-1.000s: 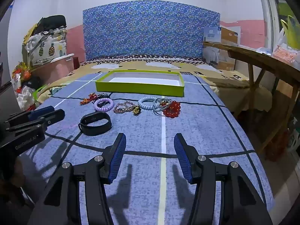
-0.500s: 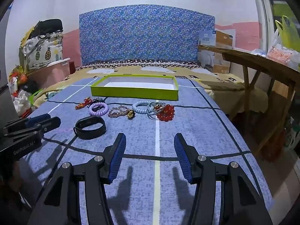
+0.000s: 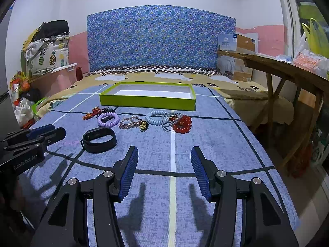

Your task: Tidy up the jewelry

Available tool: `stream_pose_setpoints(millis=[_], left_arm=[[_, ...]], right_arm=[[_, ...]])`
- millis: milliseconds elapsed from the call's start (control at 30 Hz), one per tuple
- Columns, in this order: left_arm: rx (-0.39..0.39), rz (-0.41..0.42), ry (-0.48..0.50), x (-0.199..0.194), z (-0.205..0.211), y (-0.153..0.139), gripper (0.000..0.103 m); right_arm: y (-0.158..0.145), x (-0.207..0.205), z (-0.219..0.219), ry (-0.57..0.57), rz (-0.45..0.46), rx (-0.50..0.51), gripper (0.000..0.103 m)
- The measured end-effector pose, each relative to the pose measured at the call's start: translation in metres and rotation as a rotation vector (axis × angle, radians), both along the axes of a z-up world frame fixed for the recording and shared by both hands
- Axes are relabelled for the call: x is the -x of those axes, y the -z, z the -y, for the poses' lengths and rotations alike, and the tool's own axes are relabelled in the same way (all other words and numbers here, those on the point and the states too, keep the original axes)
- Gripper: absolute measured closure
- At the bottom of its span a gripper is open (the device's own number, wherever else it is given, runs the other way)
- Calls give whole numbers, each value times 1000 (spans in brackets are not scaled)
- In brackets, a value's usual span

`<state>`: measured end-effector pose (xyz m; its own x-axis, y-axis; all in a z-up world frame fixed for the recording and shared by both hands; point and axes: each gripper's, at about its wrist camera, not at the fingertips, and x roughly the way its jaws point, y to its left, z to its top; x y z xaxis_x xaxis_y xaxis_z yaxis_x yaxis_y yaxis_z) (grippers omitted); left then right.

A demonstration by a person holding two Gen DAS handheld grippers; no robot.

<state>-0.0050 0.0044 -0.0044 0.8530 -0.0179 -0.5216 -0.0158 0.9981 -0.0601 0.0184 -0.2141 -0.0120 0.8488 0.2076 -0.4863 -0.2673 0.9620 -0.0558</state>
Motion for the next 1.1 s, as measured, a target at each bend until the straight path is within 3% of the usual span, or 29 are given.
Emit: stream_pose_setpoints(millis=[1100], left_arm=[[-4, 1, 2, 1, 0, 0, 67]], right_arm=[[2, -3, 1, 6, -9, -5, 49]])
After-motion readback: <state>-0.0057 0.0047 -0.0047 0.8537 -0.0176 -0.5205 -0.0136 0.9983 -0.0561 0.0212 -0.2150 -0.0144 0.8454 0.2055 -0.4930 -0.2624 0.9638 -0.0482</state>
